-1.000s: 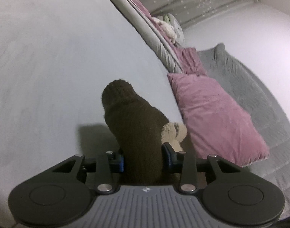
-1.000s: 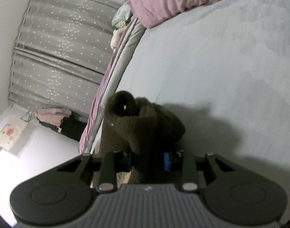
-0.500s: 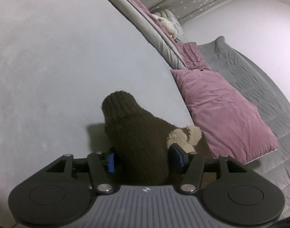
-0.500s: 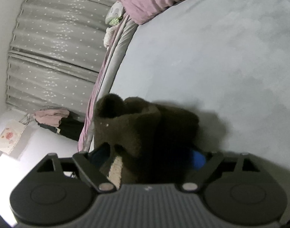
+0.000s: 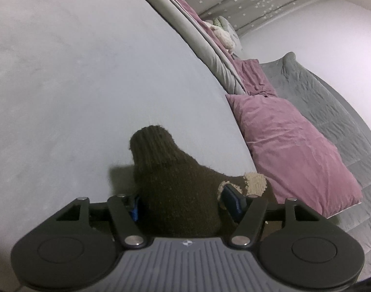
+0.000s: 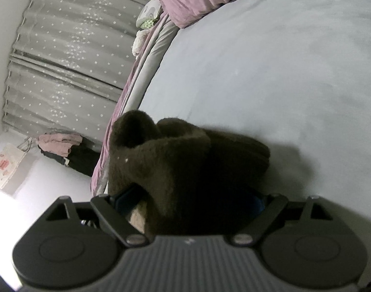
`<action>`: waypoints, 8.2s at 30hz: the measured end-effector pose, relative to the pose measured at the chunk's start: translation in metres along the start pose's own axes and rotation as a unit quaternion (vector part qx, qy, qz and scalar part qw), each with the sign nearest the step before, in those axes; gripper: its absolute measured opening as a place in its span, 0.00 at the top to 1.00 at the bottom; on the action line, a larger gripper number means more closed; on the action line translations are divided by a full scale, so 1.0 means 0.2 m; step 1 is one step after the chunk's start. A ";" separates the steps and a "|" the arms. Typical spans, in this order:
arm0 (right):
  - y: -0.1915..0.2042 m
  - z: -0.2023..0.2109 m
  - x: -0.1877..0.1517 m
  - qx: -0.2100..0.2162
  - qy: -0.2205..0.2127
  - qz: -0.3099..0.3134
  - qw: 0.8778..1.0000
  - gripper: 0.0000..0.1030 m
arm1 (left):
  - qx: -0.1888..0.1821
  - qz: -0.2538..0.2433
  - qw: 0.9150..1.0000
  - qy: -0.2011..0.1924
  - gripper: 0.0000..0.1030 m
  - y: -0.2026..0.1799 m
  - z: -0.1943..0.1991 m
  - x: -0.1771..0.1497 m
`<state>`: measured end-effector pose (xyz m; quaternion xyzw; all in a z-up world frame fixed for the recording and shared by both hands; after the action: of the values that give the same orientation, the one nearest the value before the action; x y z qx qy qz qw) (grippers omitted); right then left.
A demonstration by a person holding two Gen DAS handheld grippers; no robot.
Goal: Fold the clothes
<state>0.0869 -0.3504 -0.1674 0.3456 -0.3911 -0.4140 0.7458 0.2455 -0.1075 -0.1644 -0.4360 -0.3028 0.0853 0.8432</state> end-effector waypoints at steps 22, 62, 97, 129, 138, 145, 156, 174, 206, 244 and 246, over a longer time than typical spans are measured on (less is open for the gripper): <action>0.04 0.14 0.09 0.009 -0.050 -0.002 0.999 0.65 | -0.005 -0.031 0.999 -0.030 0.76 -0.33 0.03 0.00; -0.46 1.07 0.61 -0.070 -0.246 -0.015 0.967 0.65 | -0.110 -0.121 0.982 0.098 0.77 -1.31 -0.64 -0.74; -0.90 1.44 0.71 -0.141 -0.302 0.001 0.943 0.40 | -0.097 -0.178 0.964 0.170 0.56 -1.37 -0.86 -1.20; -0.50 1.37 0.79 -0.371 -0.350 0.318 0.799 0.86 | -0.168 -0.575 0.788 0.141 0.89 -1.99 -0.87 -1.76; -0.76 1.32 0.77 -0.403 -0.327 0.266 0.812 0.86 | -0.170 -0.544 0.800 0.188 0.89 -1.94 -0.98 -1.83; -0.74 1.33 0.78 -0.399 -0.336 0.253 0.815 0.83 | -0.174 -0.540 0.802 0.185 0.88 -1.95 -0.95 -1.80; -0.47 1.48 0.79 -0.362 -0.322 0.247 0.839 0.66 | -0.132 -0.533 0.816 0.181 0.70 -2.01 -0.67 -1.67; -0.20 1.60 0.60 -0.361 -0.233 0.173 0.886 0.27 | 0.011 -0.505 0.830 0.235 0.48 -1.83 -0.27 -1.55; -0.17 1.68 0.36 -0.462 -0.185 0.127 0.858 0.00 | 0.087 -0.539 0.798 0.256 0.00 -1.57 -0.08 -1.64; -0.08 1.69 0.34 -0.475 -0.167 0.161 0.849 0.00 | 0.090 -0.520 0.811 0.251 0.00 -1.57 0.21 -1.55; -0.01 1.73 0.32 -0.475 -0.173 0.171 0.846 0.00 | 0.090 -0.520 0.813 0.244 0.00 -1.58 0.28 -1.52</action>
<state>-0.1923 -0.4752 0.0069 -0.2004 -0.3221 -0.4685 0.7979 -0.0688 -0.3838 -0.0236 -0.1424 -0.2595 -0.4487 0.8433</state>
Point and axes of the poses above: each gripper's, at about its wrist camera, not at the fingertips, and z roughly against the way its jaws point, y to its left, x to its top, the point moved 7 cm from there along -z, roughly the way its jaws point, and after that the axes turned 1 degree about -y, right-handed, at the moved point
